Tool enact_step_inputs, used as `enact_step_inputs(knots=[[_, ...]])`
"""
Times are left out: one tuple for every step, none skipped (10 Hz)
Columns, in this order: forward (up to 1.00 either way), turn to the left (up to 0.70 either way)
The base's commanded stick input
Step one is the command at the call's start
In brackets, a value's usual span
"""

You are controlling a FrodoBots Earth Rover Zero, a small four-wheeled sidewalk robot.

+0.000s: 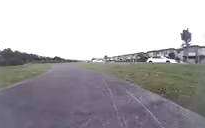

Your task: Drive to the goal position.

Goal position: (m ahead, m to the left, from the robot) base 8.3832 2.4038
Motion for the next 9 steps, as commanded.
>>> enact_step_inputs(knots=[[0.70,0.00],[0.70,0.00],[0.70,0.00],[0.70,0.00],[0.70,0.00],[0.70,0.00],[0.70,0.00],[0.70,0.00],[0.70,0.00]])
